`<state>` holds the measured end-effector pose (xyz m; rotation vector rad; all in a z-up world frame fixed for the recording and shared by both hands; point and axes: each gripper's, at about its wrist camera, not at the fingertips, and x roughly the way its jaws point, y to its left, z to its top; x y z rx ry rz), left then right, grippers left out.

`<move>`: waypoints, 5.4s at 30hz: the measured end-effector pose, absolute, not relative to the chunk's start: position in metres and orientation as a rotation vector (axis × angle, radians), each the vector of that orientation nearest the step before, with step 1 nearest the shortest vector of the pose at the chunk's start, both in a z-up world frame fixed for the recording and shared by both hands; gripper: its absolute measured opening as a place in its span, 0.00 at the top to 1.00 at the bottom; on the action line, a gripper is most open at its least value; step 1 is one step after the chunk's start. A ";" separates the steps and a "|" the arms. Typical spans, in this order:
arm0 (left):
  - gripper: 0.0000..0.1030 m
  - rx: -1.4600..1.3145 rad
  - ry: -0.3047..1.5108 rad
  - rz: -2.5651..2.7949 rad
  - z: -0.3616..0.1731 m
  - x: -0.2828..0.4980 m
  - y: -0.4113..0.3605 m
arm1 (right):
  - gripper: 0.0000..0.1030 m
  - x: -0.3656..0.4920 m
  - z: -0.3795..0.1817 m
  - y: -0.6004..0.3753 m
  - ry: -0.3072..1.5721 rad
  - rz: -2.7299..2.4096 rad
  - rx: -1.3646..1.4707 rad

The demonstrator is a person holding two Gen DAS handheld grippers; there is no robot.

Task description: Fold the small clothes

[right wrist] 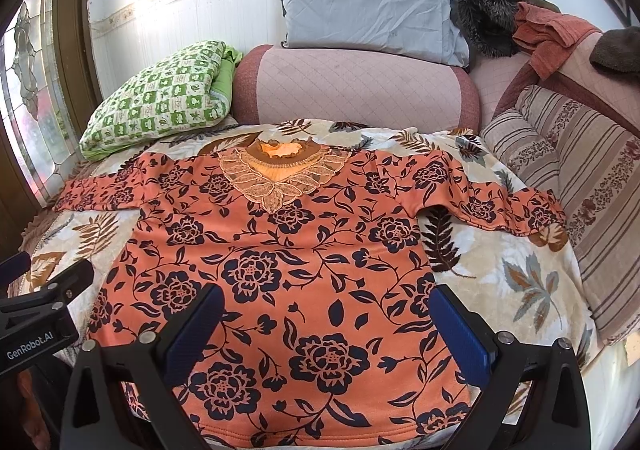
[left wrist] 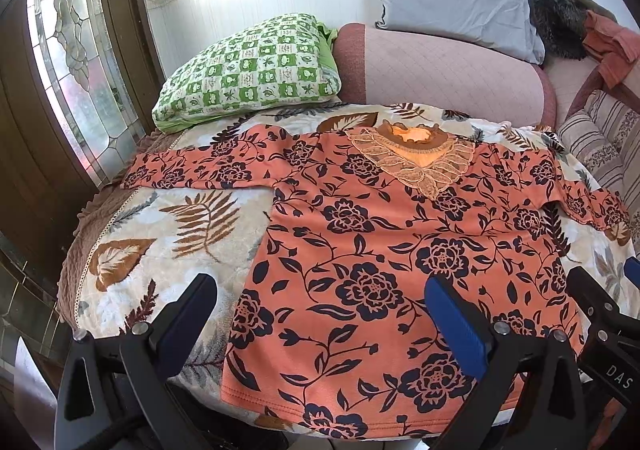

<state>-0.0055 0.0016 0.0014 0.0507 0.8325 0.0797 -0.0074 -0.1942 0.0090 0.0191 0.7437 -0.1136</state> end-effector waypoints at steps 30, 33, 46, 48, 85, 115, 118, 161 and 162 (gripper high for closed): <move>0.00 -0.142 1.134 -0.120 -0.093 0.045 0.020 | 0.00 0.042 -0.084 -0.520 0.736 -0.318 0.930; 0.00 -0.150 1.145 -0.134 -0.102 0.053 0.018 | 0.09 0.059 -0.102 -0.587 0.656 -0.338 1.087; 0.00 -0.205 1.162 -0.133 -0.127 0.085 0.035 | 0.68 0.135 -0.145 -0.676 0.644 -0.474 1.150; 0.00 -0.195 1.171 -0.131 -0.132 0.087 0.037 | 0.76 0.144 -0.150 -0.681 0.684 -0.510 1.114; 0.00 -0.131 0.986 -0.153 -0.098 0.193 0.059 | 0.07 0.228 -0.132 -0.342 0.856 0.196 0.856; 0.03 -0.974 0.814 0.196 -0.119 0.243 0.436 | 0.07 0.183 -0.150 -0.309 0.866 0.185 0.494; 0.03 -0.970 0.834 0.226 -0.135 0.256 0.447 | 0.05 0.185 -0.150 -0.305 0.862 0.182 0.467; 0.92 -0.111 0.616 -0.428 0.030 0.277 -0.039 | 0.04 0.182 -0.148 -0.327 0.828 0.221 0.638; 0.78 -0.074 0.645 -0.466 0.017 0.274 -0.065 | 0.04 0.181 -0.148 -0.332 0.821 0.222 0.675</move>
